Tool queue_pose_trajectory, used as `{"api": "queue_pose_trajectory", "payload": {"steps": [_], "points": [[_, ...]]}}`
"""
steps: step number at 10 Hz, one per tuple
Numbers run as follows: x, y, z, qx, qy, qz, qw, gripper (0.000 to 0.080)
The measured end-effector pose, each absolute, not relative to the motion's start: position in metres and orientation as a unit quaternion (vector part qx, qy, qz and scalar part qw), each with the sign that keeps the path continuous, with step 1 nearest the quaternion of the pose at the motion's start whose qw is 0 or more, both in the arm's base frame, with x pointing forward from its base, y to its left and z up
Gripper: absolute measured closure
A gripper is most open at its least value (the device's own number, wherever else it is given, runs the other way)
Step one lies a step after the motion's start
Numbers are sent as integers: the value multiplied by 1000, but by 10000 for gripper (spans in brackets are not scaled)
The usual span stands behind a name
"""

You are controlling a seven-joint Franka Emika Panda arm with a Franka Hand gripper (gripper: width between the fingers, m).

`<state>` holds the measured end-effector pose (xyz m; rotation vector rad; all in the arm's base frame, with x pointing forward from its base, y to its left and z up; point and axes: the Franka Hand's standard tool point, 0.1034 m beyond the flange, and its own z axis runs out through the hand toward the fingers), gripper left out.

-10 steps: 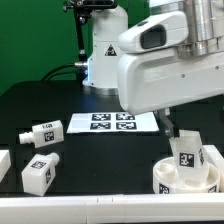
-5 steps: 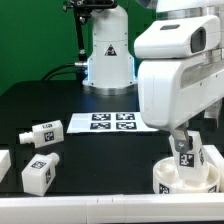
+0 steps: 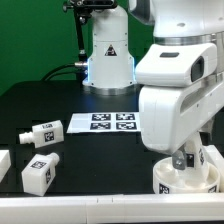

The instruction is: Assemble stool

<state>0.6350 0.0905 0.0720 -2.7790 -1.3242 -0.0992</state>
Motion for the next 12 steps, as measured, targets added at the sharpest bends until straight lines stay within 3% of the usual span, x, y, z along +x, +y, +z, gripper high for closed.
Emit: {"api": "queue_pose_trajectory", "payload": {"steps": [2, 3, 4, 7, 10, 12], "points": [[635, 89, 72, -906, -420, -32, 32, 175], [635, 90, 72, -919, -391, -31, 33, 350], [635, 90, 72, -933, -357, -30, 34, 466], [635, 90, 72, -967, -251, -27, 40, 466], [638, 104, 70, -996, 31, -48, 69, 466], [637, 106, 69, -992, 97, -41, 76, 466]]}}
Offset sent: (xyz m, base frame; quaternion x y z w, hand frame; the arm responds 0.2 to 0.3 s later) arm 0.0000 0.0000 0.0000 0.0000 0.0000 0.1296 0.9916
